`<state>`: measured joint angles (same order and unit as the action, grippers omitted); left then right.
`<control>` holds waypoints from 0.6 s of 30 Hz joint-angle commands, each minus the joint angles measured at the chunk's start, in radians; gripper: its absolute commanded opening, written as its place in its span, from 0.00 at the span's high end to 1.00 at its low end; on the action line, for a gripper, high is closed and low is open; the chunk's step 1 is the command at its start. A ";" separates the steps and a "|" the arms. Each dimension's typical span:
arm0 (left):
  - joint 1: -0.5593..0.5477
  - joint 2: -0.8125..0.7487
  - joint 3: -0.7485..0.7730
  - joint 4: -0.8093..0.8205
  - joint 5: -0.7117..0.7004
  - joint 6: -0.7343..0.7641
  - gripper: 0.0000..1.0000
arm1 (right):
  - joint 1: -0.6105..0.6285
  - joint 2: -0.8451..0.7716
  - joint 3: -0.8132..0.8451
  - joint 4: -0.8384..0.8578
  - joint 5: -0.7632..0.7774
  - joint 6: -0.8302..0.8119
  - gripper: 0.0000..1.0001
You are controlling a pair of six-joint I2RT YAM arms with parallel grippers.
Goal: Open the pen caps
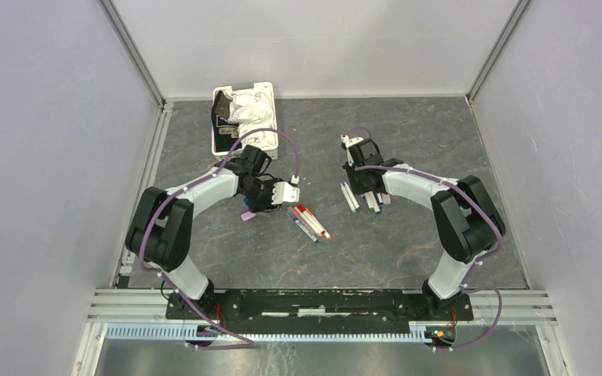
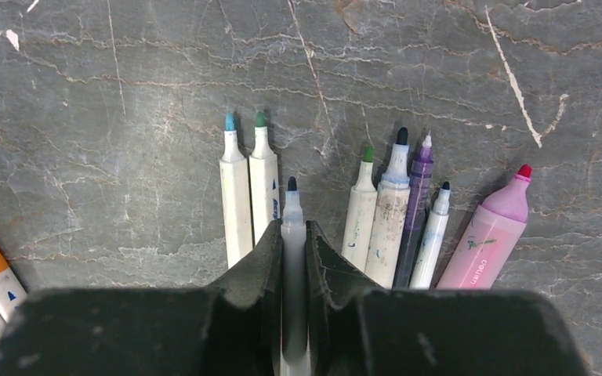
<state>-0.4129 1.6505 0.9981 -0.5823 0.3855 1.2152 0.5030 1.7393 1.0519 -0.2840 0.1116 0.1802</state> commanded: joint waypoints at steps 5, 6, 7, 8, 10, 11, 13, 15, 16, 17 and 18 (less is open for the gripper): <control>-0.004 -0.046 0.072 -0.043 0.029 -0.059 0.41 | 0.000 0.020 0.035 0.039 0.055 -0.001 0.81; -0.005 -0.055 0.083 -0.053 0.032 -0.067 0.41 | -0.002 0.019 0.035 0.040 0.059 -0.002 0.80; -0.006 -0.064 0.098 -0.067 0.036 -0.072 0.40 | -0.001 0.017 0.035 0.040 0.060 -0.006 0.79; -0.004 -0.072 0.121 -0.084 0.043 -0.082 0.40 | 0.000 0.013 0.035 0.040 0.062 -0.009 0.78; -0.004 -0.096 0.170 -0.125 0.068 -0.104 0.28 | 0.001 0.002 0.034 0.042 0.065 -0.014 0.75; -0.003 -0.106 0.200 -0.153 0.081 -0.117 0.23 | 0.001 -0.004 0.032 0.044 0.063 -0.017 0.70; -0.003 -0.122 0.277 -0.219 0.099 -0.150 0.09 | -0.001 -0.021 0.029 0.048 0.063 -0.021 0.67; -0.003 -0.141 0.346 -0.268 0.102 -0.185 0.07 | -0.001 -0.040 0.028 0.048 0.063 -0.020 0.68; -0.001 -0.152 0.374 -0.278 0.097 -0.202 0.06 | 0.000 -0.050 0.030 0.046 0.064 -0.017 0.68; 0.000 -0.163 0.400 -0.281 0.092 -0.222 0.03 | 0.001 -0.066 0.030 0.047 0.065 -0.012 0.69; 0.001 -0.179 0.423 -0.288 0.084 -0.238 0.01 | 0.004 -0.081 0.028 0.048 0.065 -0.009 0.68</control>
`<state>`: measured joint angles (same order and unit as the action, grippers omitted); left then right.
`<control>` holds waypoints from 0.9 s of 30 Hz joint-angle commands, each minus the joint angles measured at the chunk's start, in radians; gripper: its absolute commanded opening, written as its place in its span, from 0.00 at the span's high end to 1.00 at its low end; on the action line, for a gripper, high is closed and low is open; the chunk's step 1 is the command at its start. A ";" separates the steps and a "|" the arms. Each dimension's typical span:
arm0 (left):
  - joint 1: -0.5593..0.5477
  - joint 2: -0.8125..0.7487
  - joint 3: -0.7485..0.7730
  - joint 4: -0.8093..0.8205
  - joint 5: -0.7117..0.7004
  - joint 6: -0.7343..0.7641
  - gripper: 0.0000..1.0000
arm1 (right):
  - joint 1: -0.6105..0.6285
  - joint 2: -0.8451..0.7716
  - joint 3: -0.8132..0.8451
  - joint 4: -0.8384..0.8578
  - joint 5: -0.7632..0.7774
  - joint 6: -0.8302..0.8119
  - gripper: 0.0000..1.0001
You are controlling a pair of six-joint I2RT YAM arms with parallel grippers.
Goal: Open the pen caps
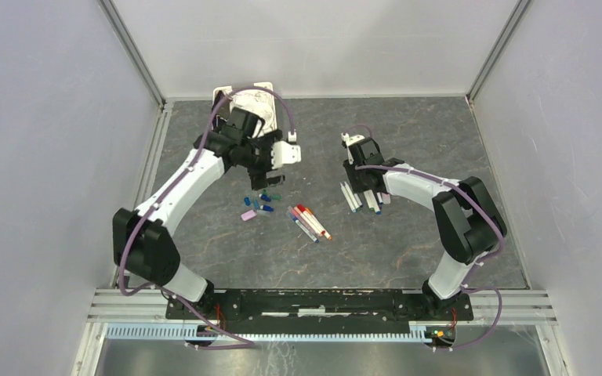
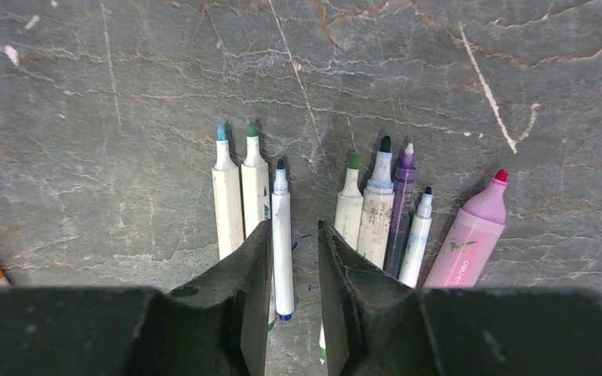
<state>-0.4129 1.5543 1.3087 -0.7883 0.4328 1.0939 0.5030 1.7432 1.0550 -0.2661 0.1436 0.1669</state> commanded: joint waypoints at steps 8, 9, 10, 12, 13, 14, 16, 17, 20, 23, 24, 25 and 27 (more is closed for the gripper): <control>0.022 -0.175 0.201 -0.111 0.019 -0.232 0.00 | 0.165 -0.198 -0.019 0.041 -0.016 -0.035 0.62; 0.023 -0.186 0.196 -0.122 0.026 -0.231 0.00 | 0.198 -0.201 -0.031 0.047 -0.027 -0.034 0.62; 0.024 -0.195 0.186 -0.124 0.030 -0.234 0.00 | 0.223 -0.203 -0.050 0.059 -0.044 -0.031 0.62; 0.028 -0.205 0.167 -0.122 0.030 -0.244 0.00 | 0.278 -0.196 -0.085 0.091 -0.086 -0.015 0.62; 0.028 -0.206 0.161 -0.128 0.032 -0.245 0.00 | 0.301 -0.188 -0.095 0.102 -0.093 -0.009 0.62; 0.028 -0.202 0.161 -0.138 0.036 -0.246 0.00 | 0.323 -0.175 -0.098 0.104 -0.091 -0.003 0.64; 0.028 -0.191 0.167 -0.163 0.046 -0.241 0.00 | 0.355 -0.149 -0.102 0.109 -0.083 0.004 0.66; 0.028 -0.187 0.168 -0.168 0.047 -0.240 0.00 | 0.364 -0.140 -0.104 0.111 -0.082 0.007 0.67; 0.027 -0.171 0.178 -0.188 0.054 -0.239 0.00 | 0.378 -0.112 -0.102 0.116 -0.079 0.012 0.70; 0.028 -0.160 0.186 -0.209 0.060 -0.234 0.00 | 0.381 -0.098 -0.101 0.118 -0.075 0.013 0.71; 0.028 -0.157 0.185 -0.211 0.060 -0.232 0.00 | 0.381 -0.093 -0.100 0.119 -0.072 0.012 0.71; 0.027 -0.156 0.183 -0.212 0.058 -0.229 0.00 | 0.382 -0.087 -0.099 0.118 -0.072 0.013 0.72; 0.027 -0.153 0.178 -0.213 0.057 -0.226 0.00 | 0.381 -0.068 -0.095 0.113 -0.070 0.007 0.72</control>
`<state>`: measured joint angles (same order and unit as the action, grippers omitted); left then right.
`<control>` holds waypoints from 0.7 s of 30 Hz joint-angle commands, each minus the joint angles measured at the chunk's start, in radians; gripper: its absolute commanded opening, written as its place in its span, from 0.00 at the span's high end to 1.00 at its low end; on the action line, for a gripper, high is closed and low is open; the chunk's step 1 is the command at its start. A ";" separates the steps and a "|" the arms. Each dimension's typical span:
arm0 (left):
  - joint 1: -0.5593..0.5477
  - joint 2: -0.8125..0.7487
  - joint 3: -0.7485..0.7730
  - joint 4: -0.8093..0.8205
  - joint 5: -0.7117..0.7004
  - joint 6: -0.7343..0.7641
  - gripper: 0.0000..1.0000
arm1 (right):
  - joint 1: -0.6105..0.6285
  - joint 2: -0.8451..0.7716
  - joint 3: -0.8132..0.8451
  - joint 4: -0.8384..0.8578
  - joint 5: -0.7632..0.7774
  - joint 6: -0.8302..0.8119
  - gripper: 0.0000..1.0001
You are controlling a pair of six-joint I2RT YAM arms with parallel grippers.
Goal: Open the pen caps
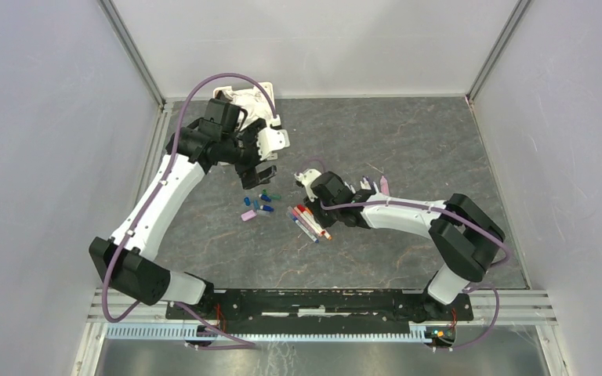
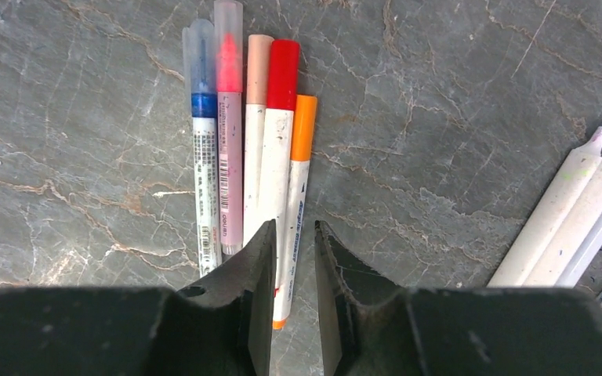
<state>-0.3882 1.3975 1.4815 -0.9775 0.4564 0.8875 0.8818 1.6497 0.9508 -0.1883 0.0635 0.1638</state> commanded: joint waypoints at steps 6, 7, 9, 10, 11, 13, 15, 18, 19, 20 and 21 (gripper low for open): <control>0.003 0.018 0.002 -0.036 0.030 -0.016 0.00 | 0.002 0.076 0.001 0.042 0.010 0.011 0.72; 0.003 0.019 0.002 -0.036 0.027 -0.014 0.00 | 0.002 0.079 -0.002 0.043 0.009 0.011 0.71; 0.003 0.021 0.001 -0.038 0.023 -0.012 0.00 | 0.002 0.082 -0.007 0.043 0.011 0.012 0.70; 0.003 0.021 0.002 -0.039 0.023 -0.010 0.00 | 0.002 0.084 -0.010 0.041 0.015 0.011 0.70; 0.003 0.021 0.002 -0.041 0.025 -0.009 0.00 | 0.003 0.083 -0.013 0.041 0.020 0.011 0.70; 0.003 0.024 0.001 -0.043 0.027 -0.005 0.00 | 0.000 0.081 -0.024 0.045 0.030 0.011 0.72; 0.003 0.028 -0.003 -0.045 0.029 -0.002 0.00 | -0.001 0.075 -0.035 0.050 0.038 0.011 0.77; 0.003 0.033 -0.014 -0.046 0.035 0.005 0.00 | -0.015 0.072 -0.038 0.042 0.037 0.003 0.90; 0.002 0.034 -0.018 -0.052 0.039 0.017 0.00 | -0.030 0.064 -0.042 0.042 0.025 -0.001 0.93; 0.002 0.036 -0.023 -0.060 0.047 0.029 0.00 | -0.043 0.055 -0.045 0.045 0.006 -0.009 0.97; 0.003 0.039 -0.025 -0.073 0.054 0.042 0.00 | -0.056 0.042 -0.046 0.044 -0.019 -0.018 1.00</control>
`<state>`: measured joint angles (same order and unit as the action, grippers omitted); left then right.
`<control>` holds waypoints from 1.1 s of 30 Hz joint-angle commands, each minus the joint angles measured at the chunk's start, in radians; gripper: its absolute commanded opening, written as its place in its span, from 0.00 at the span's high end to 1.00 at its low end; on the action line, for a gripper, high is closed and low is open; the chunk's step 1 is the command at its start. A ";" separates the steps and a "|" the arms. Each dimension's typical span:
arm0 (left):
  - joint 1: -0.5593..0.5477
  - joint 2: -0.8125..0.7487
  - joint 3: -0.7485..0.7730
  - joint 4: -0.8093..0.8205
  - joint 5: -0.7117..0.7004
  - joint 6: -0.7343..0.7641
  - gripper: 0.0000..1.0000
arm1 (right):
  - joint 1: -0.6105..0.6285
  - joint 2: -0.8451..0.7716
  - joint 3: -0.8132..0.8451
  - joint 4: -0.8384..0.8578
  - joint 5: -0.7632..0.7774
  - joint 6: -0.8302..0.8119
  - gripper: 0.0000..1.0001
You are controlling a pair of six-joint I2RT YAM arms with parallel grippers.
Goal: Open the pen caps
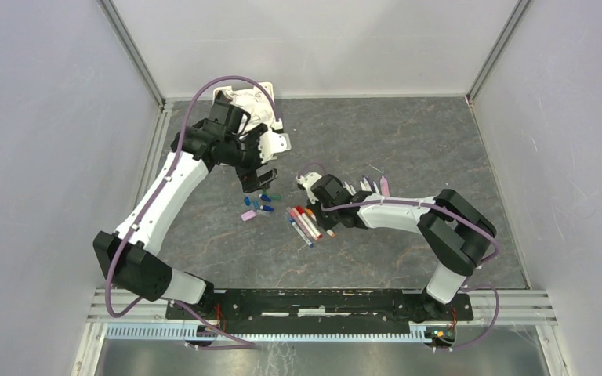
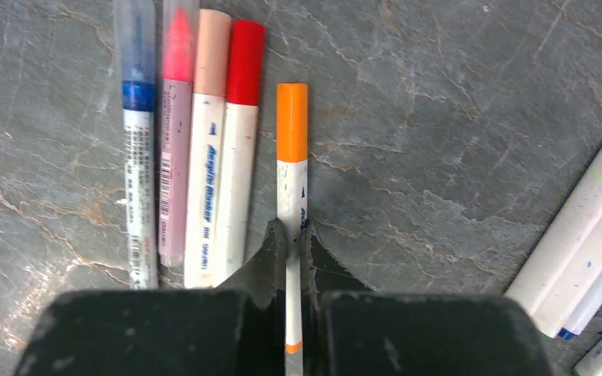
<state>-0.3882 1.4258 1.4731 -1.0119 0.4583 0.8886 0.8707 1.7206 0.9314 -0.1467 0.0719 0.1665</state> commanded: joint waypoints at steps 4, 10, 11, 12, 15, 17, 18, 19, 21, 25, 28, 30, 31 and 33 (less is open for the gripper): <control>0.003 0.020 -0.048 -0.042 0.083 0.085 0.00 | -0.089 -0.090 0.012 -0.045 -0.084 -0.059 1.00; 0.003 0.006 -0.116 -0.042 0.192 0.210 0.00 | -0.163 -0.172 0.111 -0.138 -0.387 -0.080 1.00; 0.003 0.005 -0.123 -0.041 0.208 0.228 0.00 | -0.170 -0.173 0.126 -0.149 -0.458 -0.078 1.00; 0.002 0.006 -0.128 -0.042 0.221 0.241 0.00 | -0.173 -0.172 0.141 -0.160 -0.532 -0.078 1.00; -0.002 0.020 -0.132 -0.059 0.265 0.281 0.00 | -0.173 -0.156 0.175 -0.170 -0.700 -0.073 1.00; -0.008 0.031 -0.132 -0.080 0.294 0.309 0.00 | -0.173 -0.143 0.187 -0.161 -0.777 -0.063 1.00; -0.011 0.035 -0.133 -0.090 0.308 0.321 0.00 | -0.174 -0.138 0.188 -0.147 -0.805 -0.055 1.00; -0.018 0.038 -0.136 -0.102 0.321 0.331 0.00 | -0.174 -0.132 0.196 -0.142 -0.834 -0.050 1.00; -0.029 0.044 -0.143 -0.124 0.340 0.357 0.02 | -0.173 -0.113 0.216 -0.140 -0.882 -0.043 1.00; -0.052 0.048 -0.166 -0.155 0.355 0.390 0.04 | -0.173 -0.085 0.247 -0.118 -0.940 -0.019 1.00; -0.066 0.054 -0.190 -0.159 0.345 0.399 0.07 | -0.173 -0.068 0.268 -0.099 -0.971 0.003 1.00; -0.069 0.058 -0.199 -0.159 0.342 0.399 0.09 | -0.174 -0.056 0.278 -0.094 -0.981 0.012 1.00; -0.069 0.060 -0.201 -0.153 0.341 0.399 0.11 | -0.173 -0.052 0.280 -0.092 -0.984 0.016 1.00; -0.069 0.061 -0.204 -0.140 0.339 0.393 0.17 | -0.173 -0.047 0.278 -0.079 -0.994 0.028 1.00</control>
<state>-0.4541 1.4803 1.2736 -1.1515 0.7624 1.2369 0.6964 1.6611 1.1671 -0.2829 -0.8577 0.1646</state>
